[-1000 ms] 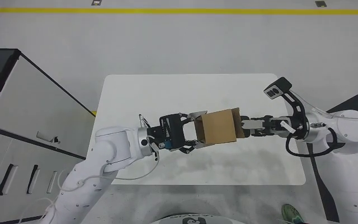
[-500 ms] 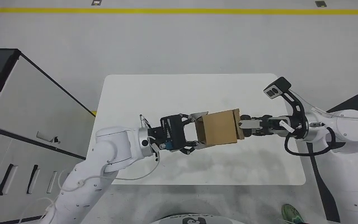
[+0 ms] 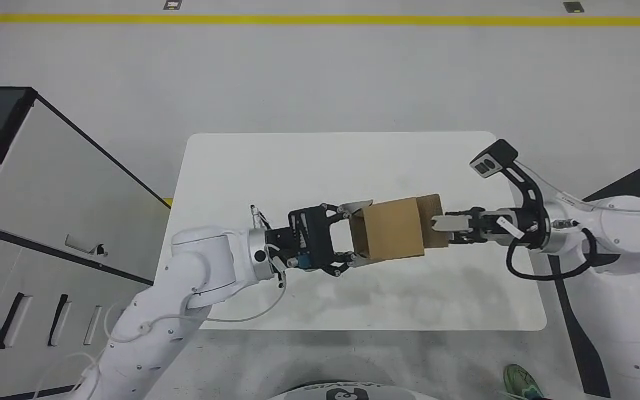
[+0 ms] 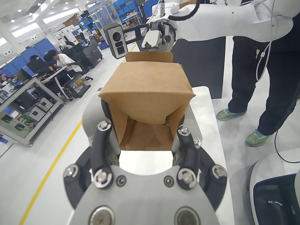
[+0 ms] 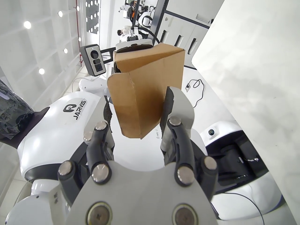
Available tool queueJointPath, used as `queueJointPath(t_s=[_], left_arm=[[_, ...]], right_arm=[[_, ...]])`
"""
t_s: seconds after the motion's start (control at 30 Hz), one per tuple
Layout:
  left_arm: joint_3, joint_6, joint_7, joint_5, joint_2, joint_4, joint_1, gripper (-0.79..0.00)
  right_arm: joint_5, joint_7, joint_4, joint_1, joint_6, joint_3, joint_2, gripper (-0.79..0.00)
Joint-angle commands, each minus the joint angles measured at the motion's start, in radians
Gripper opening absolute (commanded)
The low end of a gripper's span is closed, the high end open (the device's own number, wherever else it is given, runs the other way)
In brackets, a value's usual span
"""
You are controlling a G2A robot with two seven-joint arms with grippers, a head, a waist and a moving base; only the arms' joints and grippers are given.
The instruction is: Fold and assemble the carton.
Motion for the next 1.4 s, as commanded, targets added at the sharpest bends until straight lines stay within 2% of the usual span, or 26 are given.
queueJointPath(t_s=[0.0,0.37,0.43,0.47,0.5,0.53,0.83,1.13,1.2,1.3,1.37], left_arm=[[0.0,0.0,0.0,-0.001,0.0,0.001,0.0,-0.785],[-0.001,-0.004,-0.001,-0.013,0.002,0.004,-0.003,-0.785],[-0.001,-0.004,-0.001,-0.015,0.003,0.005,-0.004,-0.785],[-0.001,-0.004,0.0,-0.017,0.003,0.006,-0.004,-0.785],[-0.001,-0.004,0.001,-0.019,0.003,0.007,-0.005,-0.785],[-0.001,-0.001,0.002,-0.02,0.003,0.009,-0.004,-0.785],[-0.018,0.015,0.029,-0.063,0.004,0.024,0.008,-0.785],[-0.028,0.016,0.02,-0.063,0.007,0.02,0.013,-0.785],[-0.027,0.015,0.02,-0.065,0.007,0.021,0.014,-0.785],[-0.022,0.013,0.021,-0.068,0.007,0.022,0.011,-0.785],[-0.018,0.014,0.021,-0.069,0.006,0.022,0.008,-0.785]], right_arm=[[0.008,-0.004,0.001,0.001,-0.005,-0.001,0.0,-0.462],[0.028,-0.011,0.002,0.005,-0.025,-0.01,0.003,-0.499],[0.028,-0.013,0.002,0.006,-0.025,-0.012,0.004,-0.443],[0.029,-0.013,0.002,0.006,-0.026,-0.013,0.004,-0.363],[0.031,-0.014,0.002,0.006,-0.028,-0.014,0.004,-0.154],[0.033,-0.016,0.003,0.006,-0.03,-0.013,0.004,-0.129],[0.078,-0.034,0.012,-0.009,-0.071,0.001,0.004,-0.132],[0.119,-0.045,0.015,-0.022,-0.099,0.037,0.006,-0.212],[0.155,-0.049,0.019,-0.027,-0.108,0.038,0.004,-0.268],[0.173,-0.049,0.023,-0.028,-0.118,0.033,0.002,-0.292],[0.17,-0.052,0.023,-0.026,-0.121,0.026,0.002,-0.339]])
